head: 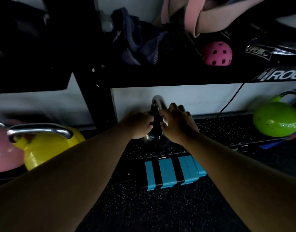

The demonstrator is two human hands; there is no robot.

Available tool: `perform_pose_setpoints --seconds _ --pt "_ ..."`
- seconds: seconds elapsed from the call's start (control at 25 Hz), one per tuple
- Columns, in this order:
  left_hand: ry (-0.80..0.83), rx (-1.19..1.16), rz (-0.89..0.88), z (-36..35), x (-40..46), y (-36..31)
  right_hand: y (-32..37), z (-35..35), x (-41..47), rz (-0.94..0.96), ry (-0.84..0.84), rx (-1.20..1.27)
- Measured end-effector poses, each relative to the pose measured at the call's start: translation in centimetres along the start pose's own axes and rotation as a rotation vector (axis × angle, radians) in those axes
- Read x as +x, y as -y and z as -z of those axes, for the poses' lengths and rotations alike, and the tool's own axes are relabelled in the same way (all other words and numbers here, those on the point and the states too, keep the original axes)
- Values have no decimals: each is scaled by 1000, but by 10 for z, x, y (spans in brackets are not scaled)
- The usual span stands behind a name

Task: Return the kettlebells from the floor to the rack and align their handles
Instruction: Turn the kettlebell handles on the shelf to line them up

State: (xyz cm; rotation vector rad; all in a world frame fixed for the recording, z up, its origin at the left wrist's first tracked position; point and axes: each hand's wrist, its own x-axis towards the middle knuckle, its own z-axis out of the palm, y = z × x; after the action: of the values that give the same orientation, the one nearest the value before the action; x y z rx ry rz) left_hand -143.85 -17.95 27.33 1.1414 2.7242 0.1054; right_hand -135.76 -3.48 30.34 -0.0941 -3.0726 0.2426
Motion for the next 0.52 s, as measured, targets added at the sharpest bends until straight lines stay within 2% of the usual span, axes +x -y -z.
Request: perform_pose_setpoints --seconds 0.24,0.52 --pt "8 135 -114 5 -77 41 50 0 -23 43 32 -1" --pt "-162 263 18 6 -169 134 146 -16 -38 195 60 18"
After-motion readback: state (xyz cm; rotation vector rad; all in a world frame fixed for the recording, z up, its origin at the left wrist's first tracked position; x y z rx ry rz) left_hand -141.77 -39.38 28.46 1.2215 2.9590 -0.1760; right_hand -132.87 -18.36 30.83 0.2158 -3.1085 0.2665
